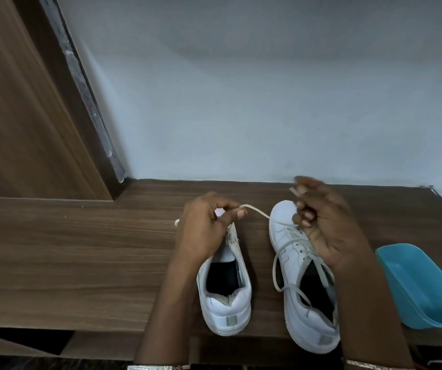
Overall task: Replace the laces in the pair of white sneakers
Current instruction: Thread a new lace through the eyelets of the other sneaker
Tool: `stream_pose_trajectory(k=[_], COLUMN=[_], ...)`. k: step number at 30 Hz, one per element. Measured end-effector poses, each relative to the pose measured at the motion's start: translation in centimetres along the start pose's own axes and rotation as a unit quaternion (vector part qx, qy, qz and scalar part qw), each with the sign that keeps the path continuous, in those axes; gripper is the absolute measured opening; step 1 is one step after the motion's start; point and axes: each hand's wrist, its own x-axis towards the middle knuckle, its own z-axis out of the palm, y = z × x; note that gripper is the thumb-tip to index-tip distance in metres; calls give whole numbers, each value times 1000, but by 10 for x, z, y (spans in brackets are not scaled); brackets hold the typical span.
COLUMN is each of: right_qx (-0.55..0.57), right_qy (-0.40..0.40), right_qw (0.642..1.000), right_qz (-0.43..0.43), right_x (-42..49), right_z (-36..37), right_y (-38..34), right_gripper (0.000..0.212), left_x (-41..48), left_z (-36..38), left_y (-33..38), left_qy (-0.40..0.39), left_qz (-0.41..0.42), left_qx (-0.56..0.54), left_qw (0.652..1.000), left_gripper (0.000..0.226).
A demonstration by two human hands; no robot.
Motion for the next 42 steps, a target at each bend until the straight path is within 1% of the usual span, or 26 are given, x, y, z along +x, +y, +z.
stream_pose_trajectory(k=[2, 4, 5, 7, 8, 9, 10, 11, 12, 15, 17, 21, 24, 26, 29, 30, 31, 32, 34, 35, 36, 37, 38, 40, 41, 42], right_qx=[-96, -199, -223, -211, -203, -217, -251, -282, -289, -211, -177, -49, 21, 59, 109, 91, 45, -16, -128, -161, -181, -190, -194, -217, -231, -237], right_qy=[-63, -142, -180, -228, -231, -218, -189, -157, -127, -82, -82, -95, -110, -121, -128, -129, -131, -134, -137, -148, -160, -177, -196, -218, -213, -198], right_qw=[993, 969, 958, 950, 951, 951, 949, 946, 948, 972, 976, 985, 983, 981, 979, 980, 984, 985, 981, 976, 970, 966, 961, 951, 949, 950], right_qz=[28, 33, 28, 23, 19, 9, -9, -26, -38, -62, -93, -137, -147, -141, -119, -118, -116, -103, -46, -17, 4, 13, 11, -19, -36, -49], right_x=[-3, -10, -13, -17, -18, -18, -16, -14, -13, -10, -10, -15, -19, -21, -21, -20, -18, -16, -11, -10, -9, -10, -10, -11, -13, -14], right_z=[6, 18, 26, 38, 42, 44, 45, 45, 44, 45, 44, 45, 49, 51, 48, 43, 38, 34, 28, 27, 28, 31, 35, 44, 48, 50], right_y=[9, 18, 22, 29, 32, 35, 37, 40, 41, 36, 28, 12, 4, 0, -4, -5, -4, 0, 12, 19, 26, 32, 37, 42, 43, 44], right_gripper=[25, 29, 27, 22, 18, 13, 11, 14, 17, 17, 17, 25, 24, 24, 22, 20, 18, 22, 45, 55, 62, 63, 55, 28, 15, 9], left_x=[0, -1, 0, 0, -1, -1, -1, -1, -1, 3, 3, -2, -3, -2, -2, -1, 0, 0, 1, 1, 2, 2, 2, 1, 0, -1], left_z=[-3, -2, -2, 0, -1, -3, -6, -9, -13, -20, -20, -13, 0, 6, 5, 3, 0, -2, -6, -8, -9, -10, -11, -11, -13, -14], left_y=[11, 19, 21, 21, 21, 20, 19, 15, 11, -8, -22, -25, -26, -25, -18, -15, -11, -7, -1, 2, 5, 9, 10, 14, 17, 20], left_qy=[14, 0, -11, -32, -43, -49, -49, -44, -34, 4, -1, -89, -82, -61, -30, -28, -27, -25, -23, -25, -28, -34, -40, -50, -54, -55], left_qz=[-9, -17, -18, -15, -17, -25, -34, -36, -38, -59, -69, -62, -34, -37, -47, -44, -41, -39, -40, -44, -47, -49, -52, -57, -61, -62], left_qx=[-52, -102, -118, -155, -184, -206, -219, -219, -216, -179, -123, -55, 24, 19, -37, -58, -80, -104, -154, -173, -189, -206, -225, -268, -281, -292], left_qw=[999, 995, 993, 987, 982, 977, 974, 974, 975, 982, 990, 993, 996, 997, 998, 997, 996, 993, 987, 984, 980, 977, 972, 960, 956, 953], left_gripper=[4, 4, 5, 6, 7, 8, 10, 11, 13, 16, 19, 19, 12, 6, 4, 5, 5, 6, 8, 9, 9, 10, 10, 8, 8, 9])
